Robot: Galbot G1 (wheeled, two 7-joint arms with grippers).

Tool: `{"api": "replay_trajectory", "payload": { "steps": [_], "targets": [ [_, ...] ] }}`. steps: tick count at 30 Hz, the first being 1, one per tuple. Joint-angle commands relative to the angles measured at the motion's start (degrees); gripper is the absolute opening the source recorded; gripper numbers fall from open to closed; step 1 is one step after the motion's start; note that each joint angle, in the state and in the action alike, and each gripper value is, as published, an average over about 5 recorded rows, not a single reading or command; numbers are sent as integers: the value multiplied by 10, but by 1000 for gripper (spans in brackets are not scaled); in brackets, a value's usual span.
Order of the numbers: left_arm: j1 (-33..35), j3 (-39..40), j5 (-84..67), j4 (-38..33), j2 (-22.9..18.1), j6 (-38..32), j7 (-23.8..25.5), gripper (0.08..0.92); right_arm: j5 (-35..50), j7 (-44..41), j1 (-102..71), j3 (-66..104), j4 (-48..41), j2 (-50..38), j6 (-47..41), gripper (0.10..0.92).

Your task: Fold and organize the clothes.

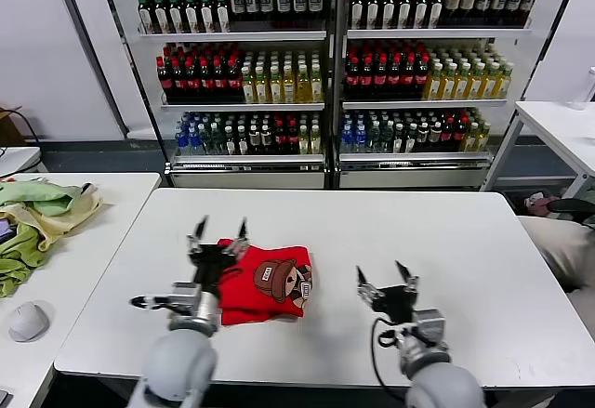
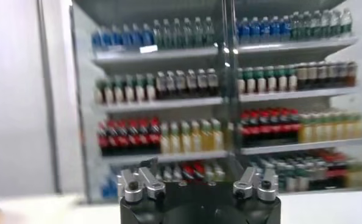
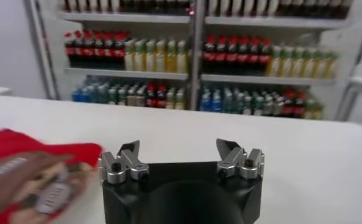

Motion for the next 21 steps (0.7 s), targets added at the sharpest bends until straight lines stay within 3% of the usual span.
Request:
{"api": "replay_trajectory", "payload": {
  "steps": [1, 6, 11, 15, 21],
  "targets": [
    [57, -191, 75, 24, 97, -161, 112, 800, 113, 62, 158, -166, -171, 98, -34, 823],
    [59, -171, 87, 17, 80, -171, 119, 821, 170, 82, 172, -157, -223, 117, -43, 823],
    [43, -141, 117, 21, 68, -172, 116, 823, 211, 55, 162, -154, -217, 112, -50, 818],
    [26, -133, 183, 48, 66, -206, 113, 823, 225, 63, 155, -153, -210, 112, -50, 741],
    [2, -138, 319, 90, 65, -319, 88, 823, 224, 71, 151, -146, -211, 118, -40, 569]
  ]
}}
